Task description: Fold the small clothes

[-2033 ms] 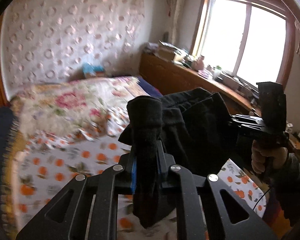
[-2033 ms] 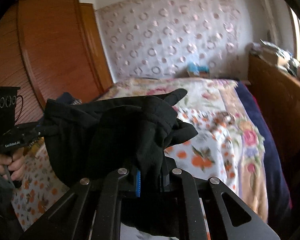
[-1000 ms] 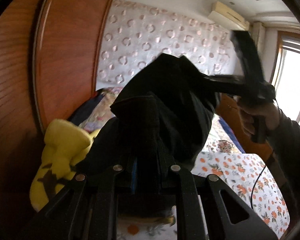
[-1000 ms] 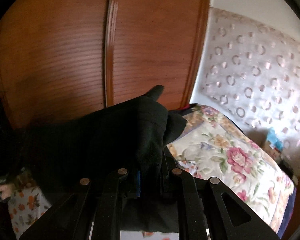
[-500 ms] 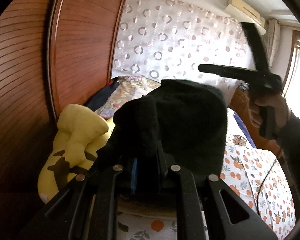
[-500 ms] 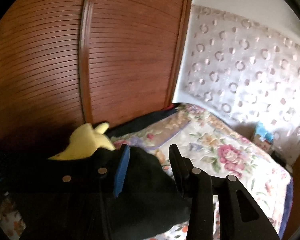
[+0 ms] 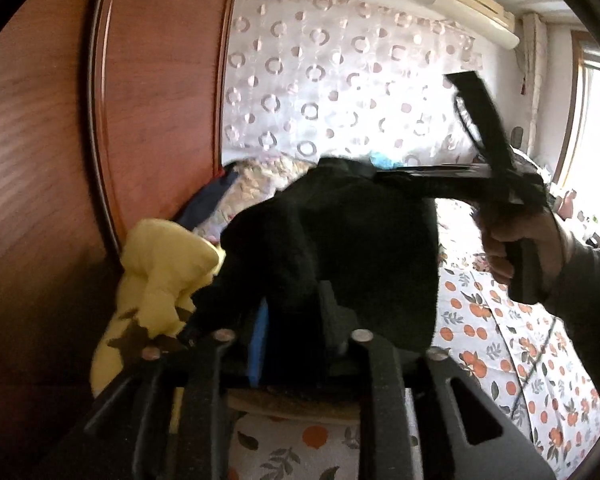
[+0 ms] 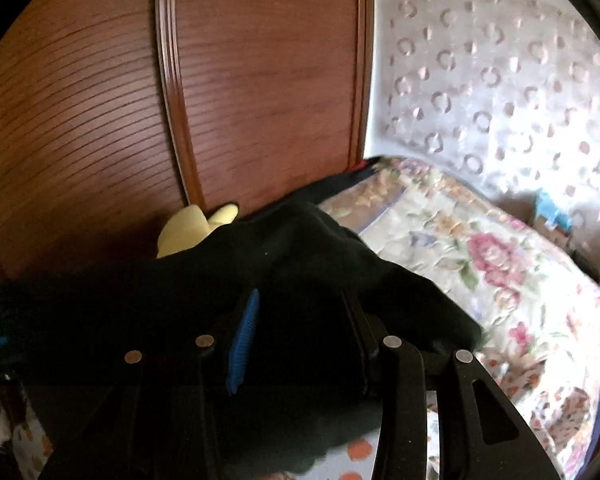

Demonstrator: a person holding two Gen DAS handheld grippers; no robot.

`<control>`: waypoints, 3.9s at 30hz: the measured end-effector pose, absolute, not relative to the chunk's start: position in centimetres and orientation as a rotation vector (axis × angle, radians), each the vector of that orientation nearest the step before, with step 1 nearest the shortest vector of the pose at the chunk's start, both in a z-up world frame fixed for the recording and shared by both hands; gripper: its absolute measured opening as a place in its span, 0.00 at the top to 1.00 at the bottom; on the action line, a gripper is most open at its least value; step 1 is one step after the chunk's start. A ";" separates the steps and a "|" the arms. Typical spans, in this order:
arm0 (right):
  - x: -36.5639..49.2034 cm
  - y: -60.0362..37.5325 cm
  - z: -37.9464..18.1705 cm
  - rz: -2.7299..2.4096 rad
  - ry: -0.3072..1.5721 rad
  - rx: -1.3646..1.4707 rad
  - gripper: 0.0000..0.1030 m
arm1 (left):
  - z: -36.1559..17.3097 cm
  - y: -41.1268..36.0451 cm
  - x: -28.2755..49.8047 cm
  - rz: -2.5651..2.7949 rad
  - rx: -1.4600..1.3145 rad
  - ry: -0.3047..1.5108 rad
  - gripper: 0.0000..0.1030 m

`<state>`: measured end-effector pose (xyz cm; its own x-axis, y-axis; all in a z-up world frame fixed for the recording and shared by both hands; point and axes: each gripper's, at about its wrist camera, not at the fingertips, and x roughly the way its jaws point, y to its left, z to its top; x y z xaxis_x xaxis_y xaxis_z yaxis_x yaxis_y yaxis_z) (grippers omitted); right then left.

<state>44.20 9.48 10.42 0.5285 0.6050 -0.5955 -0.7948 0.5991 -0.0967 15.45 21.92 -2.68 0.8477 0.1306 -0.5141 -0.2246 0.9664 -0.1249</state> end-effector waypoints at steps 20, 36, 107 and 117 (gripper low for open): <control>20.1 -6.5 10.2 0.601 0.441 -0.202 0.19 | 1.9 11.9 8.5 0.027 -0.066 0.401 0.01; 3.4 -12.0 13.0 0.345 0.291 -0.041 0.18 | 5.6 3.1 6.4 -0.066 -0.036 0.360 0.01; 2.4 -14.0 11.6 0.287 0.268 -0.021 0.18 | 7.2 2.5 4.8 -0.064 -0.026 0.334 0.01; 2.5 -14.1 11.6 0.289 0.269 -0.023 0.18 | 7.2 2.5 4.8 -0.064 -0.025 0.334 0.01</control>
<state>2.50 -14.06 11.57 0.9232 0.2781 -0.2652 -0.2842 0.9586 0.0159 4.82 2.47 7.24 0.9429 -0.0668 -0.3264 0.0584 0.9977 -0.0353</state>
